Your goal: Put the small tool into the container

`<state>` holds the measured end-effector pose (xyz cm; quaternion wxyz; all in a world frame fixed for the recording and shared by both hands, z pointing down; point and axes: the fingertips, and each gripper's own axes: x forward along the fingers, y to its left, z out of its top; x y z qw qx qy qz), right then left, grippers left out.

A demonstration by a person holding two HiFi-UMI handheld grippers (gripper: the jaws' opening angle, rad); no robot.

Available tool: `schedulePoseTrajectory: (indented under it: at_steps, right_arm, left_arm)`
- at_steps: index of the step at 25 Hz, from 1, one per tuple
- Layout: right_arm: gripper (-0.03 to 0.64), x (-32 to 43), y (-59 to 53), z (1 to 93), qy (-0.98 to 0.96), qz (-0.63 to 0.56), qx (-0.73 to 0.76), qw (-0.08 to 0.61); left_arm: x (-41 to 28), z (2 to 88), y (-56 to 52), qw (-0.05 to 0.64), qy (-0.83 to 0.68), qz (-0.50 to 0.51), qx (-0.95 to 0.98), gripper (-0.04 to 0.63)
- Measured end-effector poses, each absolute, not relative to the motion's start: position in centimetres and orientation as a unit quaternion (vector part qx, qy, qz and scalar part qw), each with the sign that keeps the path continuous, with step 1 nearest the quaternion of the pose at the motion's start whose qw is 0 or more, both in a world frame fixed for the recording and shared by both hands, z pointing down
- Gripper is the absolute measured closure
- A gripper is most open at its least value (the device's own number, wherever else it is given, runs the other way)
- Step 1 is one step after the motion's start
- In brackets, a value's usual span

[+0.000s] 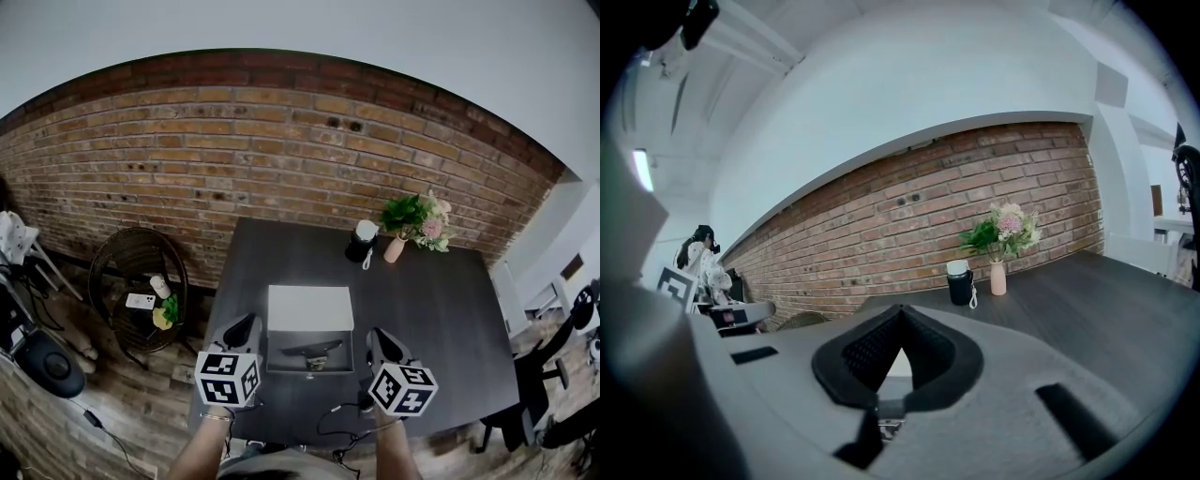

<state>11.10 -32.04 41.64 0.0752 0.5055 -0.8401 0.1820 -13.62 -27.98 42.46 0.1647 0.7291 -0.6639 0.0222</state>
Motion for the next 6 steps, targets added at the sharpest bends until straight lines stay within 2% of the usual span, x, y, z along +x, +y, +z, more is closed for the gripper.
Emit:
schedulePoseTrajectory:
  at_steps: [6]
  right_arm:
    - [0.617, 10.94, -32.02, 41.81, -0.841, 0.184, 0.503, 0.074]
  left_arm:
    - [-13.49, 42.80, -27.96, 0.167, -0.663, 0.024, 0.730, 0.583]
